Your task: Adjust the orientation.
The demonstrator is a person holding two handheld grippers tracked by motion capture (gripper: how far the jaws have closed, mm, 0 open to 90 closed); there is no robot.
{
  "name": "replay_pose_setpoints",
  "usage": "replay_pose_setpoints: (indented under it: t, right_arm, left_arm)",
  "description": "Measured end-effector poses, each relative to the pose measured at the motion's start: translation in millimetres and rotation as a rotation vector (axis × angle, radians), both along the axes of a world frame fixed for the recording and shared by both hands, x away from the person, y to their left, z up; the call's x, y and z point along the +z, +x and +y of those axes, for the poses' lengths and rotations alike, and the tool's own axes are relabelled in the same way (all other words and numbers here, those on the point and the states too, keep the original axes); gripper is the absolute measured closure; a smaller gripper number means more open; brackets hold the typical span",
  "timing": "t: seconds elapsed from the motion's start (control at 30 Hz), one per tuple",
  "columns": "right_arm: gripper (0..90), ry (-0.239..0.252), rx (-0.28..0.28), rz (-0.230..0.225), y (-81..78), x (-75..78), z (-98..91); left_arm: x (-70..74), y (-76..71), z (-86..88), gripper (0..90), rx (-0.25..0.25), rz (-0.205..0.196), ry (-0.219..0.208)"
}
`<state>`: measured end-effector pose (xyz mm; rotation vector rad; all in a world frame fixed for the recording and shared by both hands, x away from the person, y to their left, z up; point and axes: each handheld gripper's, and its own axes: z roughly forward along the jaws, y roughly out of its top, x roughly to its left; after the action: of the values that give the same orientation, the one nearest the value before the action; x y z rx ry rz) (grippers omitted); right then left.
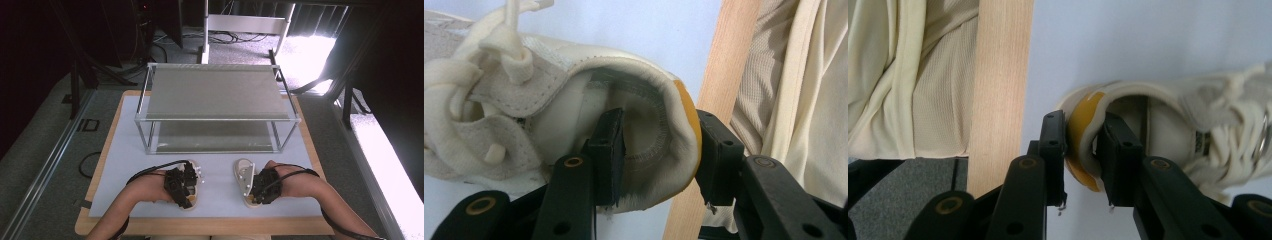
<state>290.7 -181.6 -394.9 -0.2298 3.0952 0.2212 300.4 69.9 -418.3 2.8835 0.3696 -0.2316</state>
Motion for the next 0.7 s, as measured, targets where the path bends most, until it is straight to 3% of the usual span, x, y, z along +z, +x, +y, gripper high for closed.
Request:
replay_pose_setpoints:
  t: [0.23, 0.4, 0.47, 0.57, 0.7]
  right_arm:
    - [73.6, 0.056, -0.051, 0.008, 7.9, 3.6, 6.5]
    - [73.3, 0.061, -0.055, 0.011, 6.5, -2.1, 15.3]
    - [72.7, 0.07, -0.061, 0.019, 7.3, -2.5, 13.9]
    - [70.6, 0.077, -0.069, 0.022, 7.7, -3.4, 12.5]
    - [68.9, 0.027, -0.054, 0.019, 7.2, -10.4, 15.6]
  left_arm:
    - [-0.3, -0.1, -1.5, 58.2, 0.002, 0.001, -0.004]
    - [-1.4, 0.4, -2.2, 59.9, -0.012, 0.012, -0.008]
    - [-0.9, -0.5, -2.2, 69.0, -0.021, 0.022, -0.019]
    - [-1.7, 0.5, -2.2, 70.4, -0.03, 0.037, -0.026]
    - [-2.6, 1.7, -3.3, 70.2, -0.024, 0.048, -0.024]
